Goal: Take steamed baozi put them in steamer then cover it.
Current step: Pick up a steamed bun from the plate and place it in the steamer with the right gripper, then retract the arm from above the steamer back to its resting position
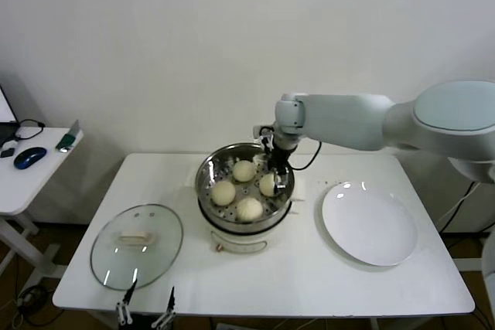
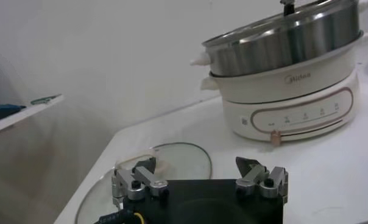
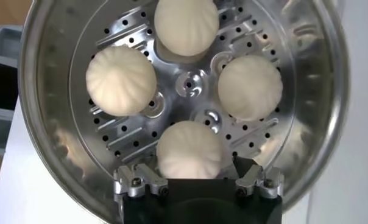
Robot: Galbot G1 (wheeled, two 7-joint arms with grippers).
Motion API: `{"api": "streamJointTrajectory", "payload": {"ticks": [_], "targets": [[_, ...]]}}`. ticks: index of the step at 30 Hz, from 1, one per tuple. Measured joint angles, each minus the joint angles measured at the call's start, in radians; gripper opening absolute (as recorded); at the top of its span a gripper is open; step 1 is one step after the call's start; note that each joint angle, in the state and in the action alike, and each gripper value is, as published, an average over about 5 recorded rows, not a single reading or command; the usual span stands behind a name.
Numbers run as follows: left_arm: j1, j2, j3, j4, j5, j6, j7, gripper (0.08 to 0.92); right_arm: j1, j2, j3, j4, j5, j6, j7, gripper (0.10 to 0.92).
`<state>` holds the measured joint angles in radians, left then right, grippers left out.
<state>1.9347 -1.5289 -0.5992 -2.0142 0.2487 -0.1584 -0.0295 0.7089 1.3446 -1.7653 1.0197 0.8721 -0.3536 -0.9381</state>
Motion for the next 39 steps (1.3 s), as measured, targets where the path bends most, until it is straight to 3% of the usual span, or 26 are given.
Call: {"api": "streamJointTrajectory", "payload": {"ticks": [17,27,39], "targets": [[-0.011,0.006,-0.009,-0.013,0.029,0.017,0.001,0.823,0.111,-0.199,0.095,0.08,0.046,0.081,-0.013,0.823],[-0.042,0.001,-0.018,-0.02,0.039,0.044,0.005,0.823,0.005,-0.458,0.256,0.218,0.024,0.215,0.239,0.823],[-0.1,0.003,-0.028,-0.019,0.047,0.073,-0.015,0.823,-0.485,-0.678,0.772,0.341,-0.073,0.359,0.523,0.823]]}}
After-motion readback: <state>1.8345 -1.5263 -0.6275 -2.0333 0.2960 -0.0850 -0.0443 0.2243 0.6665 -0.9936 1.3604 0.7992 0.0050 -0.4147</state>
